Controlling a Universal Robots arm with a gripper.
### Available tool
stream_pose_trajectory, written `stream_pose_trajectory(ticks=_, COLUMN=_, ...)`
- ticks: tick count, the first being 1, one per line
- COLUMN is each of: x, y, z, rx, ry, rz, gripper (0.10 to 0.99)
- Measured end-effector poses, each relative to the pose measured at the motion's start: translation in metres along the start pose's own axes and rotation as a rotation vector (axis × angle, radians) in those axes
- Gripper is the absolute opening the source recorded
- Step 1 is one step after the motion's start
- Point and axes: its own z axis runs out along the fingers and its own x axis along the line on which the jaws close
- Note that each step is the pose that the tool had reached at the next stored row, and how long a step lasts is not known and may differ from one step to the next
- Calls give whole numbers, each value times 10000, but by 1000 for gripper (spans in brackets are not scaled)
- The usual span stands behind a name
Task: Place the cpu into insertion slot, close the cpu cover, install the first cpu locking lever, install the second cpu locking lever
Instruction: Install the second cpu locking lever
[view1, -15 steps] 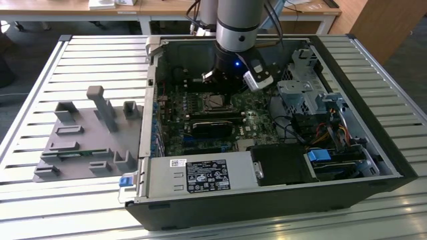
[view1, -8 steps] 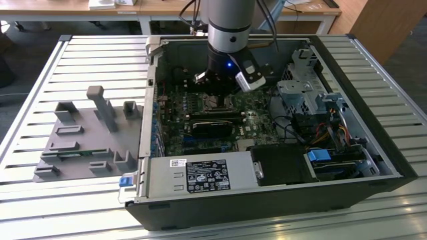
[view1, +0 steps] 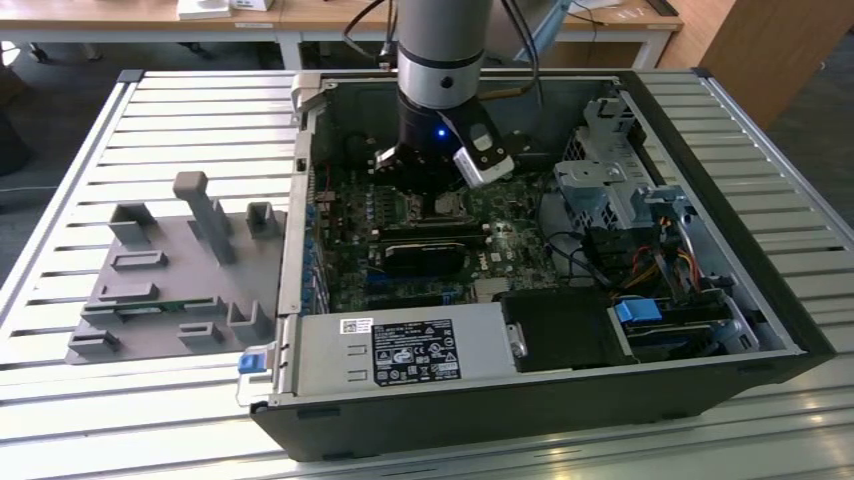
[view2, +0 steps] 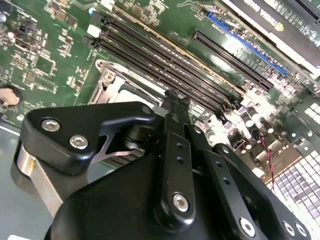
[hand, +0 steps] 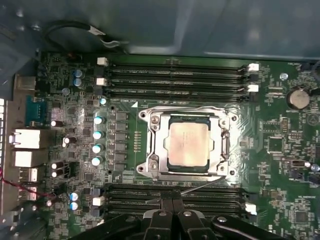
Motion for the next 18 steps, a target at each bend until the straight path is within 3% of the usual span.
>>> stream_pose_trajectory(ticks=5, x=7, y=-8, z=72, rx=-39, ry=1, rz=-15, gripper=106)
stream_pose_trajectory(ticks=13, x=46, y=-114, z=71, rx=-645, ry=-12, rz=-10, gripper=106)
stream_pose_trajectory(ticks=16, x=64, y=-146, z=72, rx=-783, ry=-14, rz=-8, gripper=106)
stream_pose_trajectory(ticks=18, x=71, y=-158, z=90, rx=-815, ry=-15, rz=-8, gripper=106)
